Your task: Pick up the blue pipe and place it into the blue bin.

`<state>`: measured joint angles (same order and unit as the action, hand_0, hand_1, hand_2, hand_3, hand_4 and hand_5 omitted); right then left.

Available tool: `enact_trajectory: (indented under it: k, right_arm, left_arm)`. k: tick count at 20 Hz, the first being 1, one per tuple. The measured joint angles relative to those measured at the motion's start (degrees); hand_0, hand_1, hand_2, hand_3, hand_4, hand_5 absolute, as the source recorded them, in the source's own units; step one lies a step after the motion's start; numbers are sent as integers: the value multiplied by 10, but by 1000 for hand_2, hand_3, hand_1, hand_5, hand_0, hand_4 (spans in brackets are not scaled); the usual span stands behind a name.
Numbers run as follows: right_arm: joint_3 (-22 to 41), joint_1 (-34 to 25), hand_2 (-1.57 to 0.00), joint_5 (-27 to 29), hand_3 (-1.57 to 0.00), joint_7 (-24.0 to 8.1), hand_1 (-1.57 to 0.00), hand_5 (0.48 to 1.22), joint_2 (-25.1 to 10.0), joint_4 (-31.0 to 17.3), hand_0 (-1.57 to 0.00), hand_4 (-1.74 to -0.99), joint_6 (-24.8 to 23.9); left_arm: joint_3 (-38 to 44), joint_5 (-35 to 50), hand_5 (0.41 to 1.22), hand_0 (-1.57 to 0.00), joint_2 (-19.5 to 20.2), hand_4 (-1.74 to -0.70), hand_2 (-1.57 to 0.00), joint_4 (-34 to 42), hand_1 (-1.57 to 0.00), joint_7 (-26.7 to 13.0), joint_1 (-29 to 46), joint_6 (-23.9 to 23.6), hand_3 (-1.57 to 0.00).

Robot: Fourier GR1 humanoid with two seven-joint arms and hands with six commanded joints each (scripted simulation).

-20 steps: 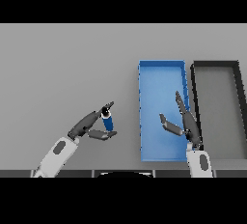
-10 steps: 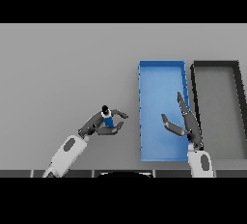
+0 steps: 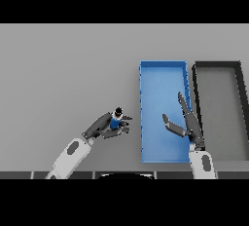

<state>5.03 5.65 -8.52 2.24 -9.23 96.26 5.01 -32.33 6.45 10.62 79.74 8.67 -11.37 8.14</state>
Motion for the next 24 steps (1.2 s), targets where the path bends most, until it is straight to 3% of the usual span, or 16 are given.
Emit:
enact_trajectory:
  k: [3,8,12,17,23,24]
  right_arm:
    - [-3,-3,1,4,1,4,1,663,-2,-2,1,-1280,3]
    - [4,-8,1,-18,1,-4,1,683,0,-9,1,-1275,-8]
    - [6,7,1,-20,1,24,1,688,-1,-7,1,-1273,-7]
    - [-1,-13,1,11,1,21,1,688,3,-33,1,-1259,18]
    - [-7,-26,1,39,1,58,1,669,4,-65,1,-1215,49]
    - [-15,-28,1,74,1,70,1,647,1,-58,1,-1225,73]
  left_arm:
    - [-6,5,1204,-1517,-6,-1714,-1529,35,-1524,22,-2,-2,-1447]
    - [-8,18,1215,-1553,-17,-1723,-1557,76,-1556,-18,-38,-1,-1449]
    - [-15,13,1219,-1564,-17,-1727,-1565,106,-1565,-57,-45,8,-1443]
    - [-14,1,1219,-1569,-23,-1730,-1569,113,-1569,-87,-44,9,-1442]
    - [-9,-5,1220,-1570,-27,-1730,-1571,117,-1570,-84,-32,19,-1440]
    - [-7,-7,1221,-1571,-30,-1730,-1571,116,-1571,-83,-33,18,-1441]
